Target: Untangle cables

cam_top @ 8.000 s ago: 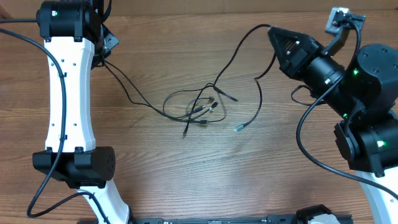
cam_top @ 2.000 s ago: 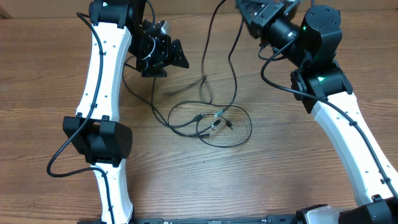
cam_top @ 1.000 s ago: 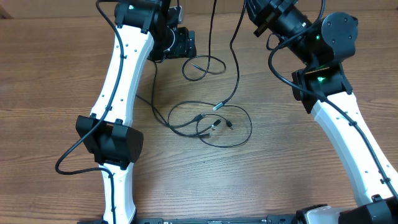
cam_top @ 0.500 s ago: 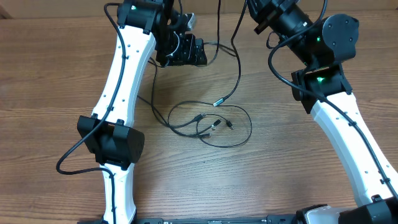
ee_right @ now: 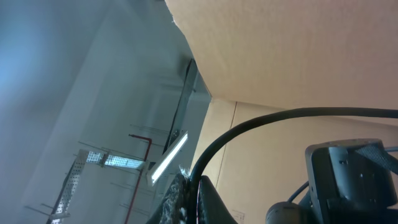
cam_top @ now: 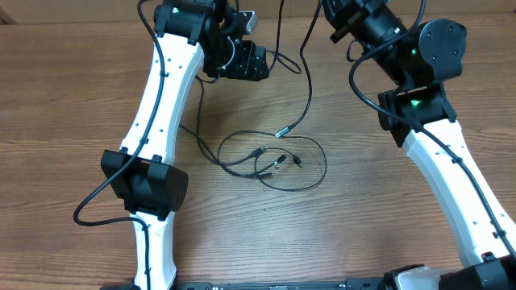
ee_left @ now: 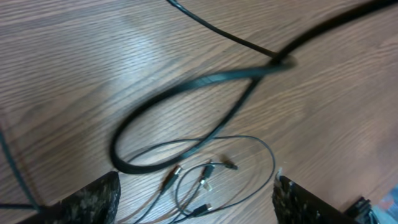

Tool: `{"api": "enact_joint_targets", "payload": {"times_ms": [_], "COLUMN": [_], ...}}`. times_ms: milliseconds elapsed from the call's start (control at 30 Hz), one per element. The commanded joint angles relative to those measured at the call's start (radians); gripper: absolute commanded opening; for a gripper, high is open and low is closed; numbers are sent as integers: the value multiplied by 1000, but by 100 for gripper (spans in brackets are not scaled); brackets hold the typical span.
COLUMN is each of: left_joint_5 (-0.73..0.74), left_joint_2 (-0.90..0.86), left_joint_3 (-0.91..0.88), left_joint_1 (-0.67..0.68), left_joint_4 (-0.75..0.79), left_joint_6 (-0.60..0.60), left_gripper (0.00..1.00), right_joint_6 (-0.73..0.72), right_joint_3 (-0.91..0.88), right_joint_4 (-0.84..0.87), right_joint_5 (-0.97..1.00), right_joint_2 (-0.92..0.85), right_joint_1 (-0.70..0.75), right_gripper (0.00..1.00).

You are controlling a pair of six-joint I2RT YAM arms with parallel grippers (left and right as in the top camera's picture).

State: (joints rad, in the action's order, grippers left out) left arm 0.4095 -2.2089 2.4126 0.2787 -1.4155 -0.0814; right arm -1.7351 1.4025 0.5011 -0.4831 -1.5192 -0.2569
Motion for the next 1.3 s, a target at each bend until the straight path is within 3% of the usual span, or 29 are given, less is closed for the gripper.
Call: {"api": "enact_joint_targets", "payload": {"times_ms": [0,367,767,833,933,1133,1267], "left_joint_5": [-64,-19,-16,-16,-16,-16,-16], "left_joint_2": [5,5,-41,-41,-41,-41,-37], "left_joint_3": [-4,-5,-6,-6,-6,-6,-6], "left_joint_1": [-14,-42,-11,-11,-17,-19,-21], "left_joint_4": [8,20,23,28,28,28,26], "left_joint_6": [17,-11,-9,-12,-21,-39,-43], "left_gripper": [79,77,63,52,44,4,4], "right_joint_6": [-8,-9,-23,-23,-23,-19,-17], "right_joint_3": [13,13,13,13,13,13,13], "right_joint_4": [11,11,59,58,46,10,-18], "right_joint_5": [-8,-8,-31,-32,-32,-35,-35], "right_joint_2": [16,16,16,16,16,15,16], "right_joint_1": [-6,-6,-6,-6,-6,-6,-3], "right_gripper": [4,4,4,4,4,4,4]}}
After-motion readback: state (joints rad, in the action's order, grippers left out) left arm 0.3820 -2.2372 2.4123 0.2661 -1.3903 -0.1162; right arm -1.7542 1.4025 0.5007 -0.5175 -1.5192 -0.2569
